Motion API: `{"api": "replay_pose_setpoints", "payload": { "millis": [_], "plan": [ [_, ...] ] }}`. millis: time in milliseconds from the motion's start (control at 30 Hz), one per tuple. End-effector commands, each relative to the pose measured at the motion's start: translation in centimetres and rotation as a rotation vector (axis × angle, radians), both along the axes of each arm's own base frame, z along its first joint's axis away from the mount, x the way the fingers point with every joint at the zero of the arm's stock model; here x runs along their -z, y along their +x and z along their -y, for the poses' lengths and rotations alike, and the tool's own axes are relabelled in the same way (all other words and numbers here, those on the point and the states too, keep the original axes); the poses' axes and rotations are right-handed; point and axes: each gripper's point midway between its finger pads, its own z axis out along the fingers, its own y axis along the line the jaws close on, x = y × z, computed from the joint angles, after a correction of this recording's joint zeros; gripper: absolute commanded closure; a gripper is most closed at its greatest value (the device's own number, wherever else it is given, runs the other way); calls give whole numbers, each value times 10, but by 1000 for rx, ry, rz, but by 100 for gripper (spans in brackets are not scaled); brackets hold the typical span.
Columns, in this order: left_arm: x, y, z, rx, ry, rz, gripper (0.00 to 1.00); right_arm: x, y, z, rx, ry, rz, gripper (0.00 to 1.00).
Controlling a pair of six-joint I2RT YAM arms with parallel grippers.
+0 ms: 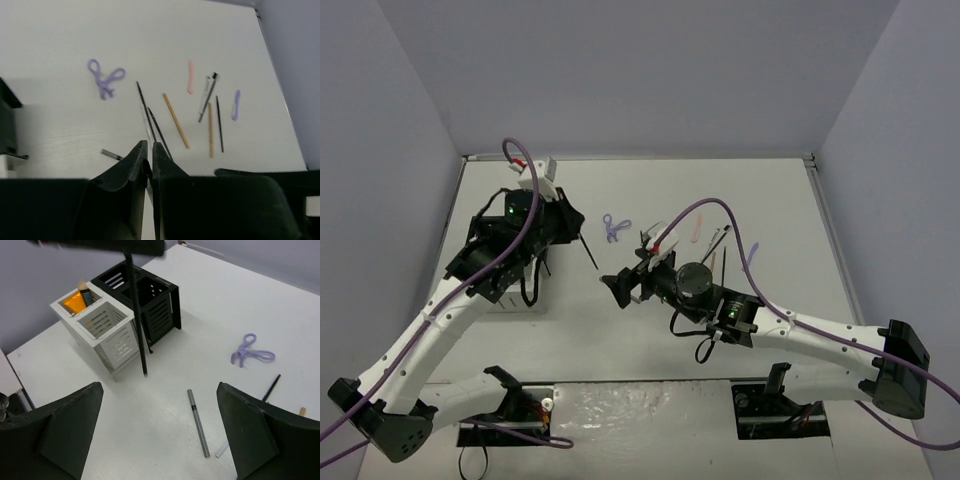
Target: Organize the makeup
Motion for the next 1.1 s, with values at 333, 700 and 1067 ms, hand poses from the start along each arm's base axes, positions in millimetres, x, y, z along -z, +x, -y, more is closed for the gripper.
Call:
{"api": "replay_pose_setpoints", "payload": {
  "millis": [333,700,1067],
  "plan": [
    [-21,111,-249,-695,219,192,100,20,21,37,153,-36,-57,4],
    [24,144,-289,-800,262,134,93,41,18,44,159,-65,-96,4],
    [53,129,-288,-811,263,39,55,69,29,54,248,-126,-174,11]
  ]
}}
